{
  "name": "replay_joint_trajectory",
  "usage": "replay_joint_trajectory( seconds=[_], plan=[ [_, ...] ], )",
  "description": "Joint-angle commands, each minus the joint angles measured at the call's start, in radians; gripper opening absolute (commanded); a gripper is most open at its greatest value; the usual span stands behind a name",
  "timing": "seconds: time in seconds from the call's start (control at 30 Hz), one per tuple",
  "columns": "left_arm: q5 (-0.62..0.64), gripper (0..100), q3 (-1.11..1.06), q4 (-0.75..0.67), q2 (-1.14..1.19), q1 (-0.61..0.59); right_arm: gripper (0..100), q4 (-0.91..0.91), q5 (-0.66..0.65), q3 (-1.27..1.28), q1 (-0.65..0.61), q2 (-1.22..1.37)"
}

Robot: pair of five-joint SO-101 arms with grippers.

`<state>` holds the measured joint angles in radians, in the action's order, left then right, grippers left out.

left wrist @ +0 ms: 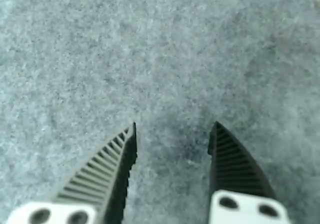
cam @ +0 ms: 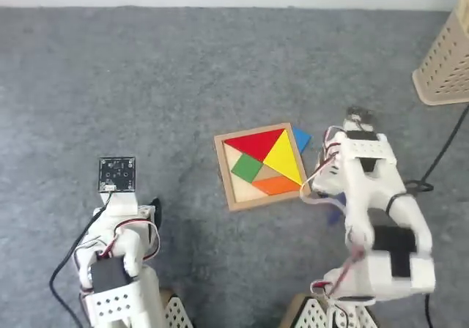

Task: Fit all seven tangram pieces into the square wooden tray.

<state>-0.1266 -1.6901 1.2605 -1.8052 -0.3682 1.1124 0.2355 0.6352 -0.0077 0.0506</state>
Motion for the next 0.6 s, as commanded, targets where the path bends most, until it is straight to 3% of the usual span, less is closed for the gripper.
replay_joint_trajectory(
  seconds=[0.0, 0.27, 0.43, 0.57],
  plan=[
    [0.009, 23, 0.004, 0.003, -0.015, -0.005, 19.2, -0.008, -0.023, 0.000, 0.024, 0.041],
    [0.009, 23, 0.004, 0.003, -0.015, -0.005, 18.6, -0.008, -0.023, -0.003, 0.022, 0.047],
    [0.009, 23, 0.004, 0.003, -0.015, -0.005, 8.0, -0.008, -0.021, -0.003, 0.025, 0.045],
    [0.009, 23, 0.004, 0.003, -0.015, -0.005, 5.9, 0.001, -0.025, -0.031, 0.050, 0.045]
  ],
)
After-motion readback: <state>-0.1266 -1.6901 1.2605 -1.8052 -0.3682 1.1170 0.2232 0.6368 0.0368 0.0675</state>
